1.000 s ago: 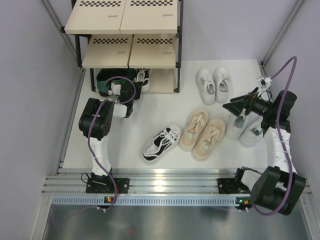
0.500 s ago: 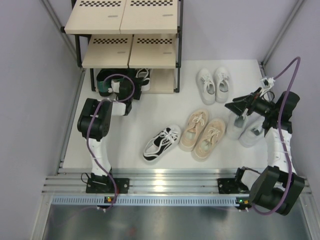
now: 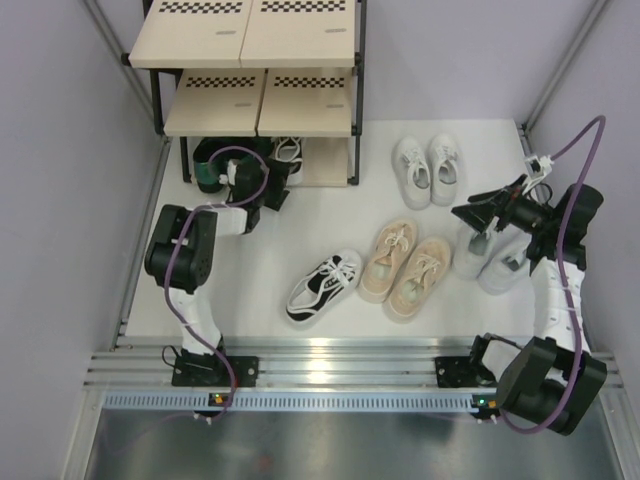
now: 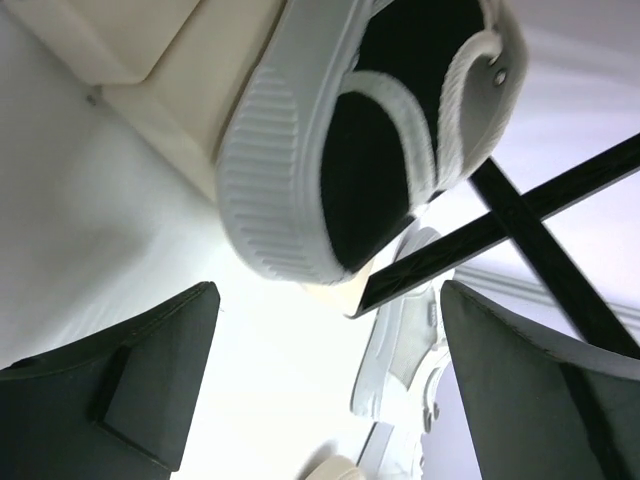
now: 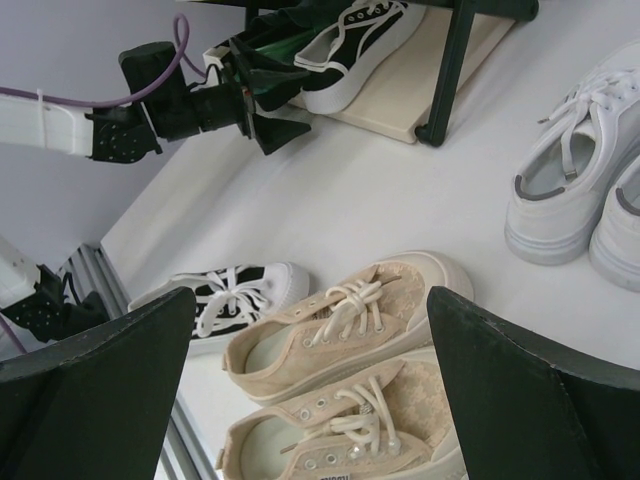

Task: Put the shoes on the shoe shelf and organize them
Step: Place the shoe at the shoe shelf.

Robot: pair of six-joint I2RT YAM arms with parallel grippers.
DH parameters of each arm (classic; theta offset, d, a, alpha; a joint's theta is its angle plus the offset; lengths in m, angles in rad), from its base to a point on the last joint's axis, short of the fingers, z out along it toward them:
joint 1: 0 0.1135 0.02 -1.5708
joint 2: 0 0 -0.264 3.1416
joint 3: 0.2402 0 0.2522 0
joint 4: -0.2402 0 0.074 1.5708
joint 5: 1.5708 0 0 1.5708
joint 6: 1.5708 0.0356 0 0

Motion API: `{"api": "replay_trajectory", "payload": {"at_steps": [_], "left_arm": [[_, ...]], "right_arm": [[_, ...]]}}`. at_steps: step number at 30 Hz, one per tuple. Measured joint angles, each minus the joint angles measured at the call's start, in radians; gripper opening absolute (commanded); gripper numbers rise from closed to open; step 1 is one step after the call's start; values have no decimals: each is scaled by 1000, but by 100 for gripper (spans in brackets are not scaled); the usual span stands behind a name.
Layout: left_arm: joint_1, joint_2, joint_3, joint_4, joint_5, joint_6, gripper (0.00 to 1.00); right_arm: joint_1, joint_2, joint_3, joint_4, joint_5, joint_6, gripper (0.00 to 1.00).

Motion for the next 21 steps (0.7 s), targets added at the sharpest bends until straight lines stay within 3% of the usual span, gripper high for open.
{"api": "replay_trajectory", "payload": {"at_steps": [11, 17, 21], "left_arm": [[23, -163, -104, -128, 36, 127, 98], [28, -449, -187, -301, 39, 360, 98], [27, -695, -286, -436, 59, 525, 97]], "right_arm": [[-5, -8, 0, -48, 4, -58, 99], [10, -18, 11, -143, 3, -150, 99], [90, 5, 80, -317, 30, -319, 99]]}}
